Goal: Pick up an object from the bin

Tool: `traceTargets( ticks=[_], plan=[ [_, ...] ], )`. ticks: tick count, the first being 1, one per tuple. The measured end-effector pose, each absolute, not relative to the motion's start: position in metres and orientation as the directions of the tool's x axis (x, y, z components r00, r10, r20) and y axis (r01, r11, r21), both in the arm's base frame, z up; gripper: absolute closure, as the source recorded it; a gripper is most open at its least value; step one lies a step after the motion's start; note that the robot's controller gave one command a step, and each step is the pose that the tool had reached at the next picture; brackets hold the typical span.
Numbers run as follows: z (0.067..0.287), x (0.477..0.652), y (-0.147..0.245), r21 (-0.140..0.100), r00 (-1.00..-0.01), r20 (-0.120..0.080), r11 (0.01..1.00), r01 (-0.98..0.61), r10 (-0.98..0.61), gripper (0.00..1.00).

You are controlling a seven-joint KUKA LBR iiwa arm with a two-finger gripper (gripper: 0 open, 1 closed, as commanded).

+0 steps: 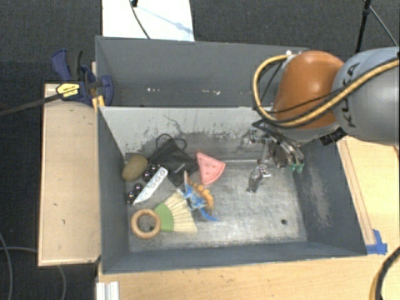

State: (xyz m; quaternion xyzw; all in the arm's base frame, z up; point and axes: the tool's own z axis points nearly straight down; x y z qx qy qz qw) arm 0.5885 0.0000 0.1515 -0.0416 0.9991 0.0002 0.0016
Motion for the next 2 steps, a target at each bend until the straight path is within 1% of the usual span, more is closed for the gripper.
traceTargets(
  ticks=[1, 2],
  plan=[
    [0.1066, 0.5870, 0.0168, 0.002, -0.991, 0.002, 0.991, -0.137, -0.137, 0.00],
    [0.1060, 0.5873, 0.0242, -0.003, -0.989, -0.008, 0.989, -0.150, -0.150, 0.00]
  ],
)
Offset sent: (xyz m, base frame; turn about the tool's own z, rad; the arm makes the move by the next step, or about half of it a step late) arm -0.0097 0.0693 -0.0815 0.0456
